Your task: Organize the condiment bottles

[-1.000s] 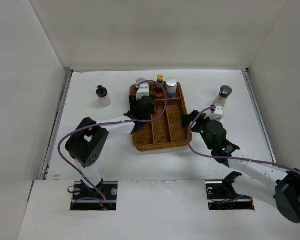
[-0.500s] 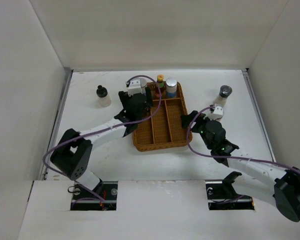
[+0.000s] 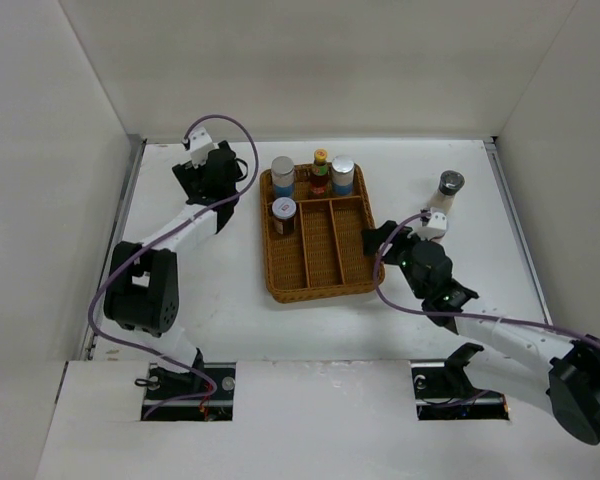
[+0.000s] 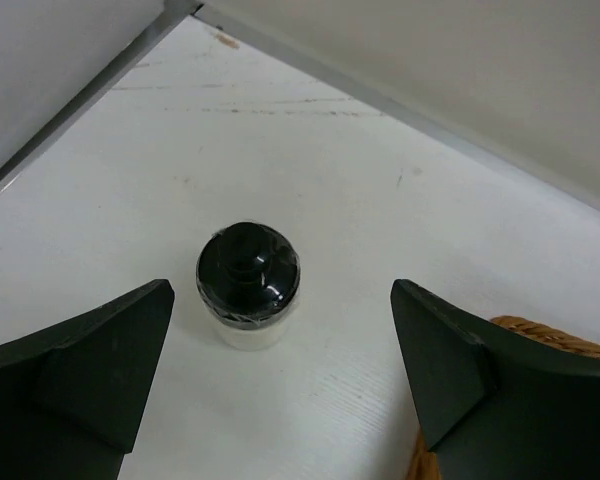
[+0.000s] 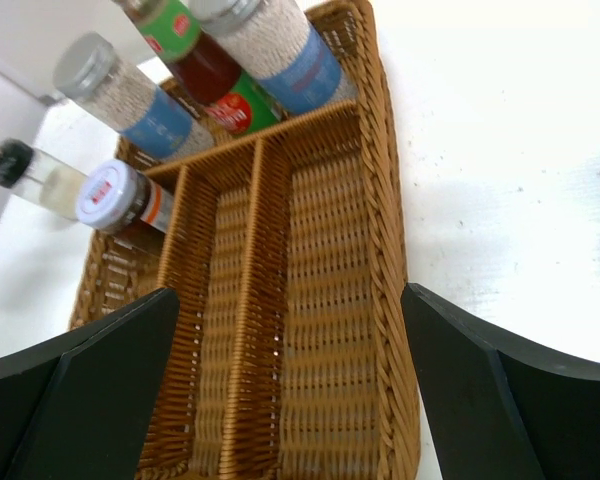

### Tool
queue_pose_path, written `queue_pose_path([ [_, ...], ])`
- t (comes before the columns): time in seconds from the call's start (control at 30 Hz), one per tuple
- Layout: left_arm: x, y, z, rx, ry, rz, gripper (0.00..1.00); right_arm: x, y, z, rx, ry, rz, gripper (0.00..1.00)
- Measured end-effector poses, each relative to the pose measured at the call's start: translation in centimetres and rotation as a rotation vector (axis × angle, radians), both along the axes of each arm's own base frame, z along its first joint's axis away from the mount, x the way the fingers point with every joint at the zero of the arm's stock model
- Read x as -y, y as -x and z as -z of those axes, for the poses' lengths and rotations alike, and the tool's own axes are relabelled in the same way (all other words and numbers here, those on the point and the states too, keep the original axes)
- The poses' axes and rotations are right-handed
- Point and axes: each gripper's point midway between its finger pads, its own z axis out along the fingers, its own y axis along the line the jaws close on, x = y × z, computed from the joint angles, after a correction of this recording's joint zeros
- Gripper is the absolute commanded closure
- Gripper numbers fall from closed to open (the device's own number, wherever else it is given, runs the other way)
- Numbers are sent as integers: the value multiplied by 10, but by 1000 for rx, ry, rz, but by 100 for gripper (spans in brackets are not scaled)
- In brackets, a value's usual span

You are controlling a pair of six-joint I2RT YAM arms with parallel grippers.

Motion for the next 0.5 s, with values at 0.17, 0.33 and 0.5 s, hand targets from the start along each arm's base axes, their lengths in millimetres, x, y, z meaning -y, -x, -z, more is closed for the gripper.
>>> queue_pose_path([
  [0.17,-14,-16,33,-91,-1,-17,11,1,1,-12,31,-22,0,0],
  [0.33,-28,-23,60,-158,1,-32,13,1,1,-10,26,-19,0,0],
  [0.5,-42,-30,69,-177,13,-49,21,0,1,-7,18,-13,0,0],
])
